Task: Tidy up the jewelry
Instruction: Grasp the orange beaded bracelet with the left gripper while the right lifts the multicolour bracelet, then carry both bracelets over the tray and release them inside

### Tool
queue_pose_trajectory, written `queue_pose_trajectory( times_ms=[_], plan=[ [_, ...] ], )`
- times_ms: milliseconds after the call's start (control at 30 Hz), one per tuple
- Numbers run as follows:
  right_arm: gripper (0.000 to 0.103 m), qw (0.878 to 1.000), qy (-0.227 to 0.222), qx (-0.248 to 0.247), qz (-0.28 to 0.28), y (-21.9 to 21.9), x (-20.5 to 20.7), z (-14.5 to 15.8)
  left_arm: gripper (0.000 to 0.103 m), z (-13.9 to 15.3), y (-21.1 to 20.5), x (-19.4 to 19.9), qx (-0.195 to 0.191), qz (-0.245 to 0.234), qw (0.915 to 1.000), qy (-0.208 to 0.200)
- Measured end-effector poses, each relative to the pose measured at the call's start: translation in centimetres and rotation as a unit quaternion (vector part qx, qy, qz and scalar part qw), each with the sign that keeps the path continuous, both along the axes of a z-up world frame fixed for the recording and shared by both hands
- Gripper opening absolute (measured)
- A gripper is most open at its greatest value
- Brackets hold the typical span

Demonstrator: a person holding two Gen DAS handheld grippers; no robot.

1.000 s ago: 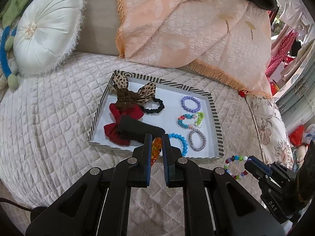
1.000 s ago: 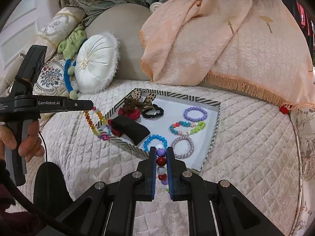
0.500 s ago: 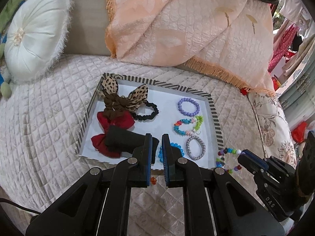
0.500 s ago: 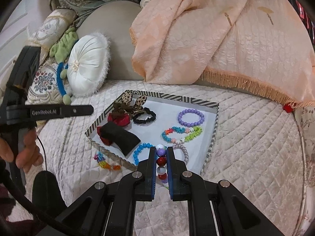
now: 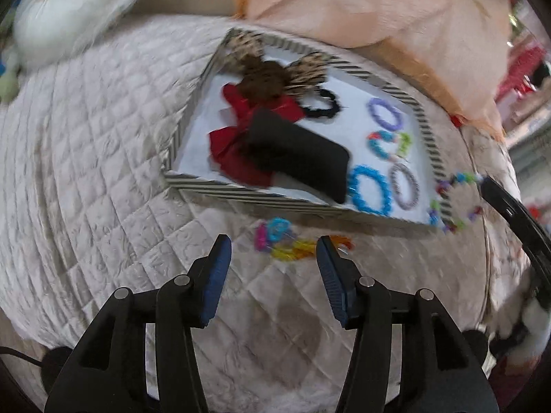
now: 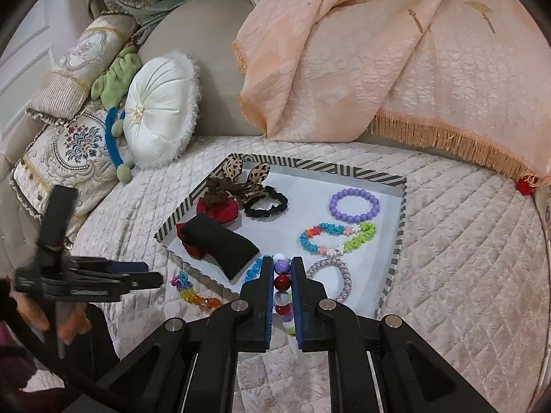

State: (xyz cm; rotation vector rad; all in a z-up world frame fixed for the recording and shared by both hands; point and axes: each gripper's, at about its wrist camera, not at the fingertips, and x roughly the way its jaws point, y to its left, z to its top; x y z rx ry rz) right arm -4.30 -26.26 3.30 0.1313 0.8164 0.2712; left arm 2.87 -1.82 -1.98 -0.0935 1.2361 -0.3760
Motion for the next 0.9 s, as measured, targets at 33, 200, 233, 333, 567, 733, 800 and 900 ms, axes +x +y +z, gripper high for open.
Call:
queue_pose_trajectory(
  times_ms=[33,200,233,333,567,733,800,900],
  plan=[
    [0.009,1.0,0.0,-0.001,0.001,0.1,0.0,0.0,0.051,-0.6,0.1,0.3,0.003,0.01,0.9999,0.002],
    [0.009,1.0,-0.004,-0.003,0.001,0.1,-0.3,0.5,0.051,-3.2,-1.3,1.3,-0.005,0.004,0.9998,0.019],
    [0.009,1.0,-0.004,-0.002,0.0,0.0,-0.3,0.6,0.051,-3.5,-1.6,1.3,-0.004,0.001,0.9998,0.019],
    [0.009,1.0,-0.003,0.002,-0.004,-0.3,-0.4,0.6,0.044,-4.4,-2.5,1.2,0.015,-0.006,0.9998,0.01],
    [0.009,1.0,-0.008,0.007,-0.004,-0.5,-0.7,0.9,0.009,-2.5,-1.2,0.8,-0.016,0.0,0.9998,0.012],
    [0.009,1.0,-0.016,0.009,-0.003,-0.5,-0.8,1.8,0.007,1.5,-0.7,-0.7,-0.038,-0.019,0.999,-0.014],
    [0.009,1.0,-0.018,0.009,-0.003,-0.5,-0.8,2.1,0.007,3.5,-0.9,-1.2,-0.044,-0.027,0.9982,-0.03],
    [0.009,1.0,-0.02,0.006,-0.003,-0.4,-0.6,2.4,0.007,5.6,-1.4,-1.4,-0.055,-0.035,0.9969,-0.045]
  ],
)
